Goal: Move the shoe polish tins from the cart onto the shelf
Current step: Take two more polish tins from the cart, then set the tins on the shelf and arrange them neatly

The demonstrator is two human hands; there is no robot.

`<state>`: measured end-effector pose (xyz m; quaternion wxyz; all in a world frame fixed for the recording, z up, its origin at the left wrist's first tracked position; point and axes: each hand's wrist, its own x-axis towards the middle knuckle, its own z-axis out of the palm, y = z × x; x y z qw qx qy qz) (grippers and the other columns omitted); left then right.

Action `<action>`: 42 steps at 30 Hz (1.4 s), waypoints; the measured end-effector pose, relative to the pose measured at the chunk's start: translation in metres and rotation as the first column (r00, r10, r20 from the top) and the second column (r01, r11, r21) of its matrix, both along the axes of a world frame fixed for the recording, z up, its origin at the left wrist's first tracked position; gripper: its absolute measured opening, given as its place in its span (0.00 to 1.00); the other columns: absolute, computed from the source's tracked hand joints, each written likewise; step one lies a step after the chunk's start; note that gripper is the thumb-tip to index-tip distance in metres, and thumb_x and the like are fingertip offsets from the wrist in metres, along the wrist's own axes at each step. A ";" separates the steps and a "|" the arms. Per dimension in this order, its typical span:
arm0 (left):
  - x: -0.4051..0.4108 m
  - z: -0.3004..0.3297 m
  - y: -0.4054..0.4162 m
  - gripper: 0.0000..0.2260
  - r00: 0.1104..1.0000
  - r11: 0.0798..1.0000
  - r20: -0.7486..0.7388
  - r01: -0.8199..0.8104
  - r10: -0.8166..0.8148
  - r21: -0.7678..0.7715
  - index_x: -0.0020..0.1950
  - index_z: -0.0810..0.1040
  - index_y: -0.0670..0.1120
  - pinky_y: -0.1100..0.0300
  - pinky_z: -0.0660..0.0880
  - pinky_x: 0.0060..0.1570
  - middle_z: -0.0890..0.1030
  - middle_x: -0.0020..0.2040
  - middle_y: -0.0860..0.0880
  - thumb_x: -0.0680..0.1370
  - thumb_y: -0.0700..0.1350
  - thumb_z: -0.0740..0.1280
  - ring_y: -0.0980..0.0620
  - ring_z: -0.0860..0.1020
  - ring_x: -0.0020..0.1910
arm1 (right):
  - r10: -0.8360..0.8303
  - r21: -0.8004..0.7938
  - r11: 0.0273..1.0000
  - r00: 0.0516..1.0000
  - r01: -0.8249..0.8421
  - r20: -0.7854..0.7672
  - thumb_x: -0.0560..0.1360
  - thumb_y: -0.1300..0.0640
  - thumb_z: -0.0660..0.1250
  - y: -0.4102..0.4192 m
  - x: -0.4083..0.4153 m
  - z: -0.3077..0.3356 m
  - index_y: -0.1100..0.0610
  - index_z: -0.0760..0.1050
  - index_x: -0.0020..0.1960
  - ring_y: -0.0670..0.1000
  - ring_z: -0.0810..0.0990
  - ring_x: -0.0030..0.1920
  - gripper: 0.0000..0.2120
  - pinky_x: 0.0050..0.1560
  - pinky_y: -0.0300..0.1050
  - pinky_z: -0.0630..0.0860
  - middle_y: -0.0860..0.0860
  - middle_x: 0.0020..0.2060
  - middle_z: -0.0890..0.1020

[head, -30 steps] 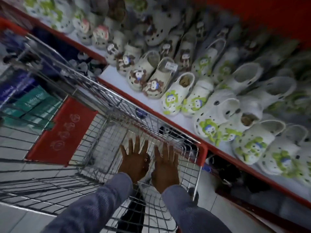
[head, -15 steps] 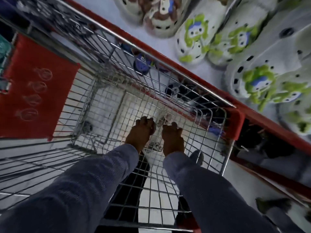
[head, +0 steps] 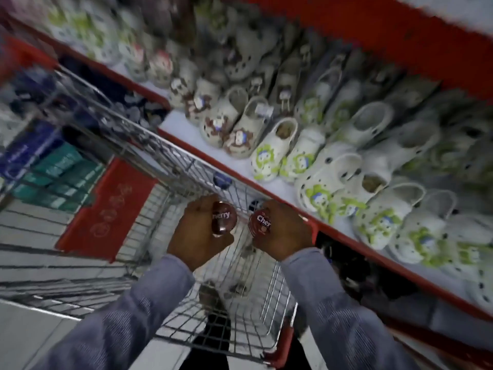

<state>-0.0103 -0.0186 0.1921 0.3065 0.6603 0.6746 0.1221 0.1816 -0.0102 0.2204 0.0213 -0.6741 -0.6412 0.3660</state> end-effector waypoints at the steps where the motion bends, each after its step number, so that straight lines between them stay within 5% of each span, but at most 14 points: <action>1: -0.002 0.010 -0.005 0.34 0.999 1.000 0.024 -0.024 0.024 -0.011 0.66 0.75 0.43 0.59 0.70 0.58 0.81 0.60 0.43 0.62 0.43 0.81 0.40 0.79 0.60 | -0.029 -0.014 0.999 1.000 0.029 -0.012 0.61 0.50 0.79 -0.003 0.002 0.012 0.53 0.71 0.65 0.57 0.79 0.61 0.35 0.59 0.52 0.78 0.53 0.60 0.80; 2: 0.006 0.062 -0.002 0.35 0.999 0.994 0.053 -0.009 0.003 0.108 0.67 0.75 0.43 0.60 0.70 0.57 0.81 0.59 0.45 0.62 0.43 0.81 0.42 0.79 0.59 | -0.037 0.077 0.996 0.998 0.040 -0.041 0.60 0.50 0.79 0.001 0.015 0.064 0.53 0.71 0.65 0.57 0.80 0.60 0.36 0.58 0.52 0.79 0.52 0.59 0.81; 6: 0.017 0.117 0.004 0.36 0.995 0.988 0.101 0.005 -0.021 0.157 0.69 0.72 0.43 0.66 0.71 0.51 0.79 0.56 0.51 0.63 0.45 0.81 0.51 0.78 0.55 | -0.054 0.171 0.983 0.996 0.066 -0.076 0.57 0.47 0.77 0.008 0.028 0.133 0.50 0.75 0.58 0.56 0.83 0.55 0.31 0.53 0.52 0.81 0.51 0.53 0.84; 9: 0.039 0.192 0.023 0.38 0.990 0.946 0.112 0.046 -0.086 0.321 0.69 0.71 0.44 0.82 0.68 0.44 0.76 0.52 0.57 0.62 0.44 0.82 0.57 0.76 0.50 | -0.087 0.349 0.930 0.991 0.118 -0.104 0.56 0.48 0.77 0.014 0.053 0.210 0.49 0.76 0.54 0.53 0.84 0.49 0.27 0.49 0.52 0.82 0.49 0.48 0.86; 14: 0.085 0.266 0.044 0.35 0.956 0.845 0.147 0.144 -0.252 0.514 0.59 0.63 0.60 0.80 0.72 0.37 0.77 0.45 0.66 0.60 0.52 0.80 0.80 0.75 0.45 | -0.163 0.538 0.818 0.979 0.203 -0.121 0.55 0.46 0.78 0.012 0.098 0.276 0.48 0.77 0.55 0.49 0.84 0.50 0.30 0.50 0.49 0.82 0.47 0.49 0.86; 18: 0.133 0.295 0.067 0.34 0.930 0.806 0.090 0.258 -0.356 0.532 0.62 0.63 0.56 0.75 0.71 0.35 0.81 0.47 0.57 0.62 0.54 0.77 0.65 0.81 0.44 | -0.309 0.575 0.755 0.944 0.317 -0.115 0.58 0.47 0.80 0.021 0.142 0.296 0.50 0.76 0.59 0.52 0.83 0.54 0.31 0.55 0.47 0.80 0.50 0.54 0.84; 21: 0.177 0.309 0.097 0.33 0.923 0.801 0.089 0.275 -0.375 0.532 0.65 0.67 0.47 0.59 0.79 0.44 0.83 0.52 0.47 0.66 0.48 0.79 0.50 0.84 0.49 | -0.384 0.593 0.715 0.917 0.371 -0.110 0.60 0.47 0.78 0.037 0.171 0.302 0.54 0.80 0.56 0.55 0.83 0.56 0.26 0.57 0.46 0.79 0.52 0.55 0.84; 27: 0.232 0.312 0.153 0.34 0.933 0.850 0.055 0.298 -0.356 0.434 0.66 0.63 0.39 0.73 0.70 0.33 0.78 0.46 0.52 0.68 0.43 0.79 0.56 0.78 0.41 | -0.425 0.560 0.716 0.897 0.417 -0.124 0.63 0.52 0.76 0.071 0.203 0.286 0.50 0.80 0.59 0.53 0.82 0.59 0.24 0.61 0.45 0.79 0.50 0.59 0.84; 30: 0.242 0.304 0.169 0.35 0.941 0.872 -0.026 0.322 -0.337 0.369 0.66 0.62 0.40 0.56 0.78 0.53 0.80 0.59 0.43 0.68 0.46 0.79 0.44 0.81 0.57 | -0.445 0.534 0.707 0.878 0.464 -0.175 0.67 0.49 0.71 0.081 0.207 0.276 0.49 0.76 0.61 0.56 0.83 0.57 0.22 0.59 0.44 0.79 0.52 0.59 0.83; 37: 0.249 0.296 0.180 0.39 0.917 0.863 -0.084 0.397 -0.391 0.312 0.72 0.63 0.40 0.58 0.73 0.54 0.78 0.64 0.41 0.71 0.56 0.77 0.41 0.79 0.62 | -0.448 0.491 0.738 0.880 0.462 -0.156 0.67 0.49 0.75 0.094 0.218 0.264 0.50 0.70 0.67 0.56 0.80 0.62 0.31 0.62 0.43 0.76 0.53 0.63 0.80; 42: 0.263 0.312 0.201 0.18 0.913 0.827 -0.149 0.407 -0.380 0.387 0.61 0.77 0.41 0.54 0.77 0.56 0.83 0.60 0.40 0.75 0.48 0.72 0.39 0.81 0.61 | -0.498 0.547 0.681 0.855 0.487 -0.142 0.67 0.52 0.76 0.117 0.235 0.279 0.54 0.78 0.61 0.58 0.82 0.60 0.24 0.61 0.48 0.79 0.56 0.60 0.82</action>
